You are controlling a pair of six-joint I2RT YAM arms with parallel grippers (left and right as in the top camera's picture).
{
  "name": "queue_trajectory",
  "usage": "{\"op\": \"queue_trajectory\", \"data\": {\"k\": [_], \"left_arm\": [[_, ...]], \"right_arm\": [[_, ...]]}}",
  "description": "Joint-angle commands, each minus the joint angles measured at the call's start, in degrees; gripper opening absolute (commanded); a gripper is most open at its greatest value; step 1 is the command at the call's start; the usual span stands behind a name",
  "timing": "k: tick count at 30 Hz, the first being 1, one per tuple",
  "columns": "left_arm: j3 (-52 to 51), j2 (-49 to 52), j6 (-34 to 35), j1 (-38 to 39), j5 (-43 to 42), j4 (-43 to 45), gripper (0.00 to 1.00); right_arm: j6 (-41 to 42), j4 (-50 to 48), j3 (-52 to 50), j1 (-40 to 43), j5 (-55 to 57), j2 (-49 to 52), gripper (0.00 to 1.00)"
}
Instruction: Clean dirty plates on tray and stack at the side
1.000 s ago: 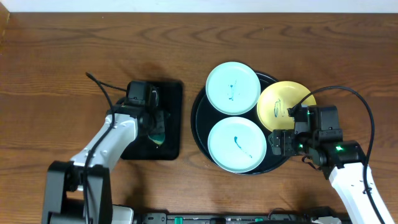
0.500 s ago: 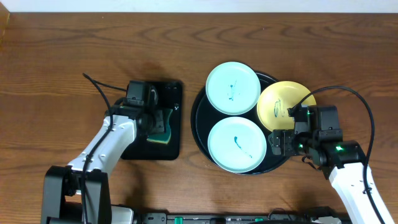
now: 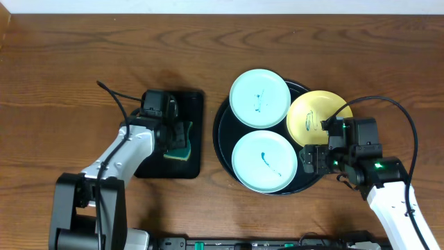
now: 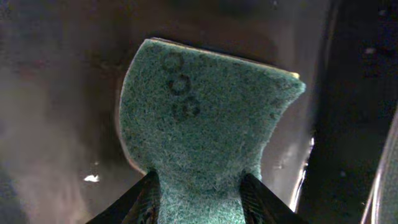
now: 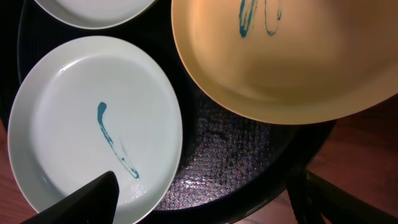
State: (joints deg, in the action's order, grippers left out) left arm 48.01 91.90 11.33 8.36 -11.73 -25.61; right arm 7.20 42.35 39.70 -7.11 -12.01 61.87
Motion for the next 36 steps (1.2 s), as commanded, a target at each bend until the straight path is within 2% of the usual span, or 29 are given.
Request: {"op": "queue_trajectory", "data": {"k": [1, 5, 6, 9, 10, 12, 18, 29, 32, 36], "left_arm": [[-1.0, 2.6, 0.1, -0.1, -0.7, -0.4, 0.43], [-1.0, 5.1, 0.1, -0.1, -0.7, -0.3, 0.42], [-1.0, 5.9, 0.1, -0.1, -0.7, -0.4, 0.39], [-1.0, 7.7, 0.1, -0.1, -0.7, -0.4, 0.24], [-1.0, 7.8, 0.1, -0.2, -0.7, -0.4, 0.15], [-0.9, 7.5, 0.1, -0.2, -0.7, -0.4, 0.08], [0.1, 2.9, 0.2, -0.2, -0.7, -1.3, 0.07], [0.1, -12.5, 0.1, -2.9, -1.6, -1.2, 0.08], [0.1, -14.6, -0.5, -6.6, -9.7, 0.2, 0.07], [0.1, -14.5, -7.9, -11.8, -26.6, 1.6, 0.07]], "right_arm": [[0.5, -0.2, 1.1, -1.0, 0.0, 0.0, 0.85], [0.5, -0.2, 1.1, -1.0, 0.0, 0.0, 0.85], [0.5, -0.2, 1.1, -1.0, 0.0, 0.0, 0.85], [0.5, -0.2, 1.1, -1.0, 0.0, 0.0, 0.86], [0.5, -0.2, 1.1, -1.0, 0.0, 0.0, 0.86], [0.5, -0.1, 1.1, -1.0, -0.1, 0.0, 0.86], [0.5, -0.2, 1.1, -1.0, 0.0, 0.0, 0.86], [0.4, -0.2, 1.1, -1.0, 0.0, 0.0, 0.86], [0.4, -0.2, 1.1, -1.0, 0.0, 0.0, 0.86], [0.4, -0.1, 1.1, -1.0, 0.0, 0.0, 0.86]]}}
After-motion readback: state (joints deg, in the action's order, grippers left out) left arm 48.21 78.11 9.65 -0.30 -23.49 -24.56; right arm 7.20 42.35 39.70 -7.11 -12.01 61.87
